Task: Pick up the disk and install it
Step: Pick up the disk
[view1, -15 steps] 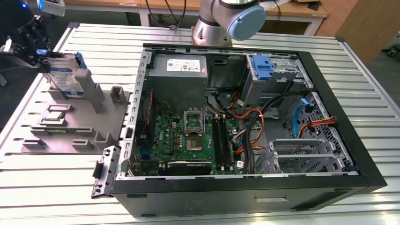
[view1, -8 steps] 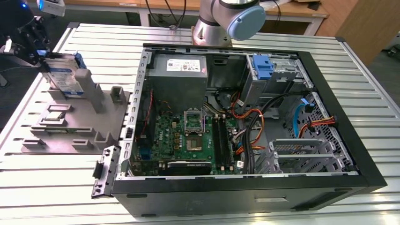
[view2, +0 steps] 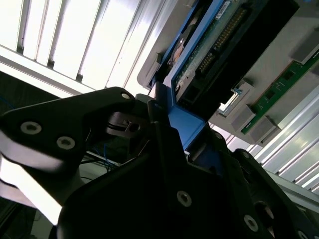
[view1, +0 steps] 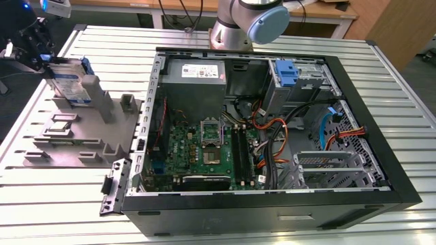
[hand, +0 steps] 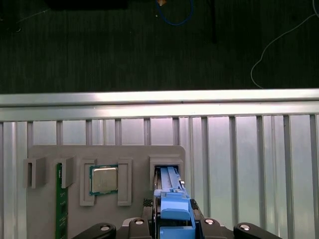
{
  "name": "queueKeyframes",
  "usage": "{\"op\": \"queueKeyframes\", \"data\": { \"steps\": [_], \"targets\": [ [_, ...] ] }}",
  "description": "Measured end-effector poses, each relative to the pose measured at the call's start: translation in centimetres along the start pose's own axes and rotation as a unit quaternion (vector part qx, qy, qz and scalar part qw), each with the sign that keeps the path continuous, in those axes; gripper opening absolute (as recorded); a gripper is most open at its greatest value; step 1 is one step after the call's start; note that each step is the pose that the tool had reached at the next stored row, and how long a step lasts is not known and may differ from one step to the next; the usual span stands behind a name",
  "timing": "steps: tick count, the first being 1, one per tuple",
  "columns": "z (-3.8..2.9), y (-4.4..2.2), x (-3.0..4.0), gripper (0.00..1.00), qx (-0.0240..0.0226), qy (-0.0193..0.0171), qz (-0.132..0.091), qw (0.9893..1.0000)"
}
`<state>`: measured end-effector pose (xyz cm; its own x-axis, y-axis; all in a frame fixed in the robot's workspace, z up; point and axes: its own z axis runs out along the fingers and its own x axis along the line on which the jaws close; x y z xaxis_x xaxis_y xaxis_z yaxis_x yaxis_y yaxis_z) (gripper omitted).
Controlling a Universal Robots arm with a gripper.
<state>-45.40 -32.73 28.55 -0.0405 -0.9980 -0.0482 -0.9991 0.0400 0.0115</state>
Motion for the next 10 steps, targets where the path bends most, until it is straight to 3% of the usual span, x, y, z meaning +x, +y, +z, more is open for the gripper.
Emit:
{"op": "queueKeyframes", "data": {
  "steps": [10],
  "targets": [
    [-0.55,0.01,-0.03,0.37,0.0001,0.0001,0.000,1.0000]
  ]
}}
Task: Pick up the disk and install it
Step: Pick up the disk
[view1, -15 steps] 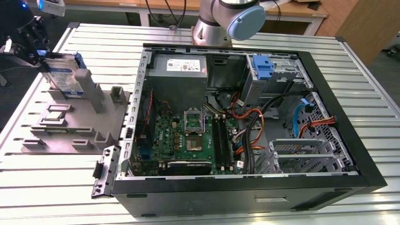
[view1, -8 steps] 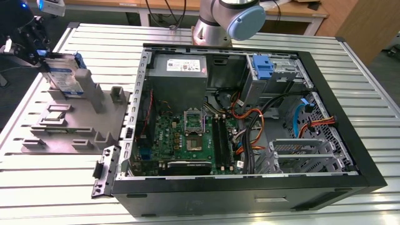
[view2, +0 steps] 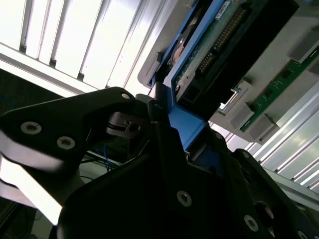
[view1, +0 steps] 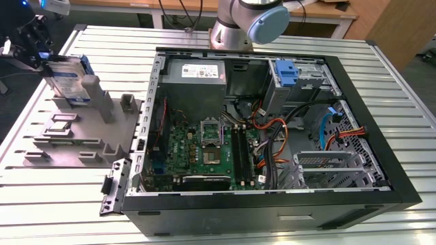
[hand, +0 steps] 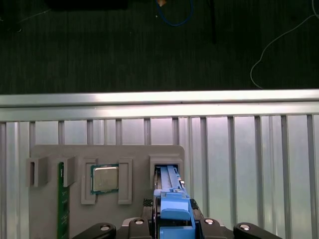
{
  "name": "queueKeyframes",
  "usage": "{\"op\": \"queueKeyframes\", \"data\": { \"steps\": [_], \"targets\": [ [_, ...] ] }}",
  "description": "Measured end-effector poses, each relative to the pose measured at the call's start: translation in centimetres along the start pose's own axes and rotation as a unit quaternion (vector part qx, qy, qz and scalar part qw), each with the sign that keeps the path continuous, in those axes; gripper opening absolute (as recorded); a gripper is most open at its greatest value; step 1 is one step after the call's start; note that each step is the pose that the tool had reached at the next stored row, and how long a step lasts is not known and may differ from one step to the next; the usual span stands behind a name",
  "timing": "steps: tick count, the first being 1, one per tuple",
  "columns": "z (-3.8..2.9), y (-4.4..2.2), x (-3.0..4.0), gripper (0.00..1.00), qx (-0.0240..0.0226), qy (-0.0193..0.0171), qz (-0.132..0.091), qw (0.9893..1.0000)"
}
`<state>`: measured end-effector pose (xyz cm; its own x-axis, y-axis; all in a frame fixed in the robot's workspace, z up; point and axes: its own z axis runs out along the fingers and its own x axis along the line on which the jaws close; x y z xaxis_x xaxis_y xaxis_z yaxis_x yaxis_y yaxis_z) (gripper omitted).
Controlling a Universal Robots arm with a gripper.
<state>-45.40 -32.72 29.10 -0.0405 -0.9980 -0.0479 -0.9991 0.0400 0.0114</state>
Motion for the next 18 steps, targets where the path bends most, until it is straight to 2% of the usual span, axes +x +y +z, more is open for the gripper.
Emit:
{"op": "queueKeyframes", "data": {
  "steps": [18],
  "targets": [
    [-1.12,0.01,-0.05,0.37,0.0000,0.0005,0.000,1.0000]
  ]
}}
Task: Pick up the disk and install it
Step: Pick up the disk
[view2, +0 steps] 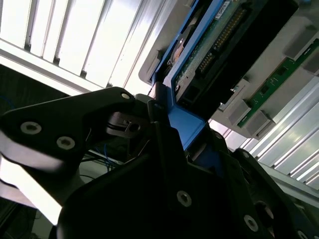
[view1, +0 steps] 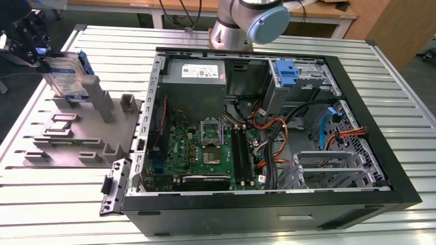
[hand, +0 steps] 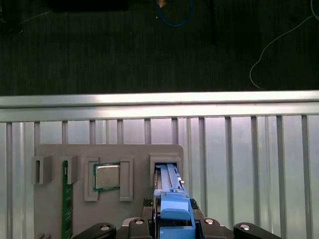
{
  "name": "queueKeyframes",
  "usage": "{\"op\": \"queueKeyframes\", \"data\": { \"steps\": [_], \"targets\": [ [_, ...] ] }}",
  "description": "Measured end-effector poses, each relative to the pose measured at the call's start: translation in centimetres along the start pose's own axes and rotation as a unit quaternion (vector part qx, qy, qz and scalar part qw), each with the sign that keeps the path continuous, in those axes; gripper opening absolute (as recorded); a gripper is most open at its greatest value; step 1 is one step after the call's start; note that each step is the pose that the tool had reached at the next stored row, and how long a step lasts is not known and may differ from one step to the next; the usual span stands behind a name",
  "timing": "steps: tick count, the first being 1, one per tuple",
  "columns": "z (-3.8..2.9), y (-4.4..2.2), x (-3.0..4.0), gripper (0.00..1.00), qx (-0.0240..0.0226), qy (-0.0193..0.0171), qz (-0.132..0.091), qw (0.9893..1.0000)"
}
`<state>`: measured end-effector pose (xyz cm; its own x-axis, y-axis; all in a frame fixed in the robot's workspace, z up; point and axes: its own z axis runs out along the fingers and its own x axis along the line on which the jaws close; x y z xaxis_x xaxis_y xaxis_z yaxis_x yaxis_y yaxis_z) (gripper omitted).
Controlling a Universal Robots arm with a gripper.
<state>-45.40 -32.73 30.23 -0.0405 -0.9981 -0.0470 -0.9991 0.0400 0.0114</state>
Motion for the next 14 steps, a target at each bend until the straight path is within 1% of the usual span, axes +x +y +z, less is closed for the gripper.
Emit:
{"op": "queueKeyframes", "data": {
  "steps": [14],
  "targets": [
    [-0.70,0.01,-0.03,0.37,0.0000,0.0001,0.000,1.0000]
  ]
}}
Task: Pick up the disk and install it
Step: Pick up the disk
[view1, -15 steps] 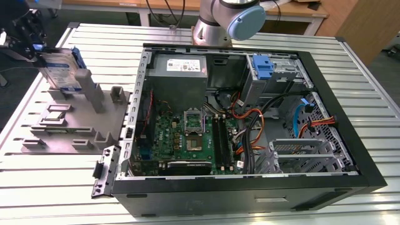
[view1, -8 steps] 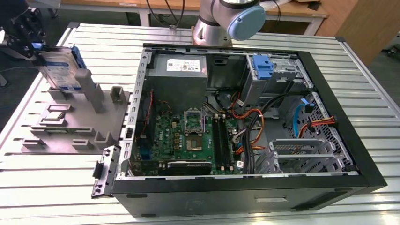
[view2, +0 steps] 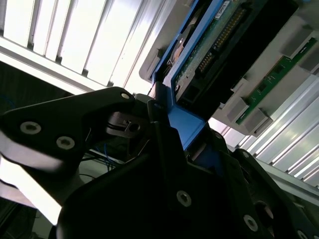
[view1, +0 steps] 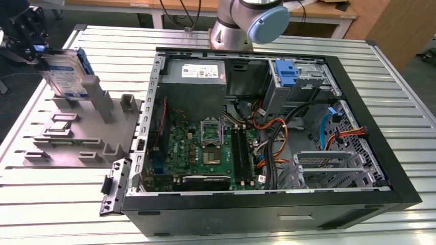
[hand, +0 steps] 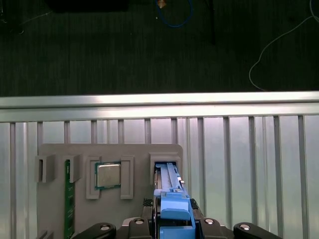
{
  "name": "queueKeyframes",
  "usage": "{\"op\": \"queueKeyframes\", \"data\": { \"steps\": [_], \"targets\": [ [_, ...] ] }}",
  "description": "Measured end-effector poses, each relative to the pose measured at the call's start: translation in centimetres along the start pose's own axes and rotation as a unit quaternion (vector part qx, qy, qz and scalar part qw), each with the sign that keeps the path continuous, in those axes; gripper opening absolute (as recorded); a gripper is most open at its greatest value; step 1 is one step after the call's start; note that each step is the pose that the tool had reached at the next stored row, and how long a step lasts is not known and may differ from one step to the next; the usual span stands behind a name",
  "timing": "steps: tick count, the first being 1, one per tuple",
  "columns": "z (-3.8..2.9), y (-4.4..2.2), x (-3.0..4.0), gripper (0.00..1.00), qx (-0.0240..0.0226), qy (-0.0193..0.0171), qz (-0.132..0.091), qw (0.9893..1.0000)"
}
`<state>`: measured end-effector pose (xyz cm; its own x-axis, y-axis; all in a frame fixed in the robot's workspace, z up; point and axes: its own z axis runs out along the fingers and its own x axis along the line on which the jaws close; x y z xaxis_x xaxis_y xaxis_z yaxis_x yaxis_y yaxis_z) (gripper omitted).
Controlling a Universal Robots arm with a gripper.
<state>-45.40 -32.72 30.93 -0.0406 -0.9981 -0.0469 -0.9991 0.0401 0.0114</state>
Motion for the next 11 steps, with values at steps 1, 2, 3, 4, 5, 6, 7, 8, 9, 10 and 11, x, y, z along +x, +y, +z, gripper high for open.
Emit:
{"op": "queueKeyframes", "data": {
  "steps": [1,2,3,4,5,6,7,8,9,10,11],
  "targets": [
    [-0.06,0.00,0.00,0.37,0.0000,0.0000,0.000,1.0000],
    [-0.13,0.00,-0.01,0.37,-0.0001,0.0000,0.000,1.0000],
    [-0.17,0.00,-0.01,0.37,0.0000,0.0000,0.000,1.0000],
    [-0.20,0.00,-0.01,0.37,0.0001,-0.0001,0.000,1.0000],
    [-0.22,0.00,-0.01,0.37,0.0001,-0.0001,0.000,1.0000],
    [-0.23,0.00,-0.01,0.37,0.0001,0.0000,0.000,1.0000],
    [-0.24,0.00,-0.01,0.37,0.0000,0.0000,0.000,1.0000],
    [-0.26,0.00,-0.01,0.37,0.0000,0.0000,0.000,1.0000],
    [-0.28,0.00,-0.01,0.37,0.0000,0.0000,0.000,1.0000],
    [-0.28,0.00,-0.01,0.37,0.0000,0.0000,0.000,1.0000],
    [-0.30,0.00,-0.01,0.37,-0.0001,0.0000,0.000,1.0000]
  ]
}}
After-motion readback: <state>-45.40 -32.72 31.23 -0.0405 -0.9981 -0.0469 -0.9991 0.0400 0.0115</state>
